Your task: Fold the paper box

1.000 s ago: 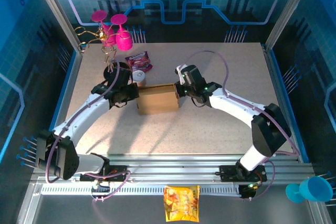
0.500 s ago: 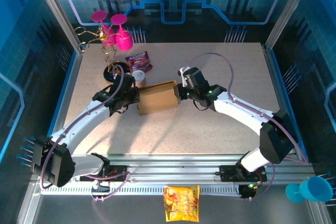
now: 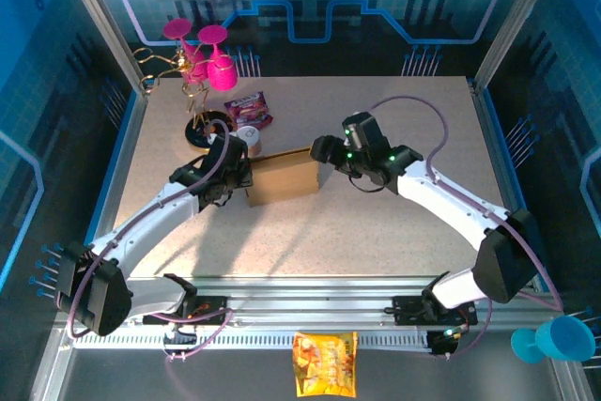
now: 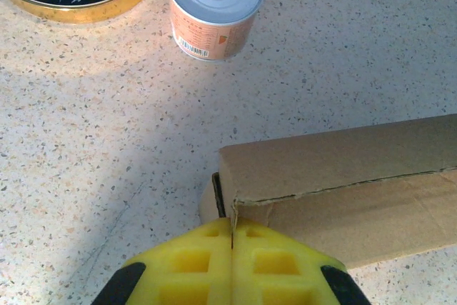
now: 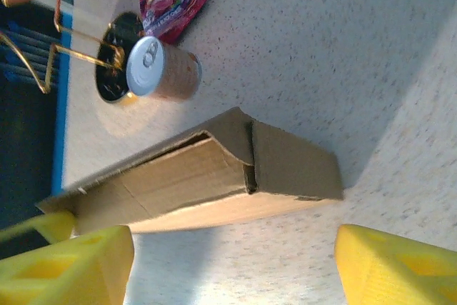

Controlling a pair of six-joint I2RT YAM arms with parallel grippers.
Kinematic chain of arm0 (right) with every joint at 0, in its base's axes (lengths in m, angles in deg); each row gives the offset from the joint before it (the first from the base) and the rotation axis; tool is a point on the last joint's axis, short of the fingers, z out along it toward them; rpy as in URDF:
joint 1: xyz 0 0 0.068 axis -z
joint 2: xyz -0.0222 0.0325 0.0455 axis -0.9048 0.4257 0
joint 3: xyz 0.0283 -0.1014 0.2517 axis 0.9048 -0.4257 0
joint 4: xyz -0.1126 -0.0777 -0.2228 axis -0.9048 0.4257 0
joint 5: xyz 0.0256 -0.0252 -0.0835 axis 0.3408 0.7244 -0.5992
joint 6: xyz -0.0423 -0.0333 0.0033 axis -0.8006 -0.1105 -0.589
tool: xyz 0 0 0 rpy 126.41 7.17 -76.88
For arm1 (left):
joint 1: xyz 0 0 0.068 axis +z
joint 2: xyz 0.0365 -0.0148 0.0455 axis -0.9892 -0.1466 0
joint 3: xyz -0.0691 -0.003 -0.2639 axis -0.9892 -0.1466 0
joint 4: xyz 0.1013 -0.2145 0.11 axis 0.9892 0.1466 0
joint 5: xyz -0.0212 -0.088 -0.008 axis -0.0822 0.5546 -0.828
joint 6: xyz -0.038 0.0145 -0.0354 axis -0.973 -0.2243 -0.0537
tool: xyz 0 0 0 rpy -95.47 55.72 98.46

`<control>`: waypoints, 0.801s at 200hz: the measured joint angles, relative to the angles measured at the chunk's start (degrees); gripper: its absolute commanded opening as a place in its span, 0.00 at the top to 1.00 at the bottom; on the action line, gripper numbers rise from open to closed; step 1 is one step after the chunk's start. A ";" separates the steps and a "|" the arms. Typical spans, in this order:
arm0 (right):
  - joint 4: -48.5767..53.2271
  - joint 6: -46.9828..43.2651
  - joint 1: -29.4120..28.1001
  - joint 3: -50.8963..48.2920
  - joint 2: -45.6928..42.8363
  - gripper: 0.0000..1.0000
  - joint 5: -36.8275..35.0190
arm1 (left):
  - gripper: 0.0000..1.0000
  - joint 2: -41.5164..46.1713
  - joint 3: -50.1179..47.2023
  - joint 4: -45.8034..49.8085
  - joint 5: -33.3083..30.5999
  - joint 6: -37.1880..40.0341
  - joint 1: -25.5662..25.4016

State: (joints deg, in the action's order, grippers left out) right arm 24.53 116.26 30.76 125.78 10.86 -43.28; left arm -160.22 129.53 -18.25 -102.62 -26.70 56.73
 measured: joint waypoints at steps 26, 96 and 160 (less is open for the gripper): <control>-4.55 13.99 1.14 -0.63 1.31 0.19 4.22 | 1.00 0.00 -0.02 -0.02 -0.44 0.00 -0.22; -11.69 39.21 1.57 -3.06 6.36 0.20 11.87 | 1.00 0.00 -0.04 0.04 -1.20 0.02 -0.74; -16.87 45.16 3.54 -4.81 8.83 0.25 14.64 | 1.00 0.00 -0.09 0.02 -1.46 0.07 -0.96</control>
State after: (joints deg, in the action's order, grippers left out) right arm 7.66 161.42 34.30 120.97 19.69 -28.64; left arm -160.22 129.44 -18.23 -104.08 -26.63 55.77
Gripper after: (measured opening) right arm 0.768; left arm 0.047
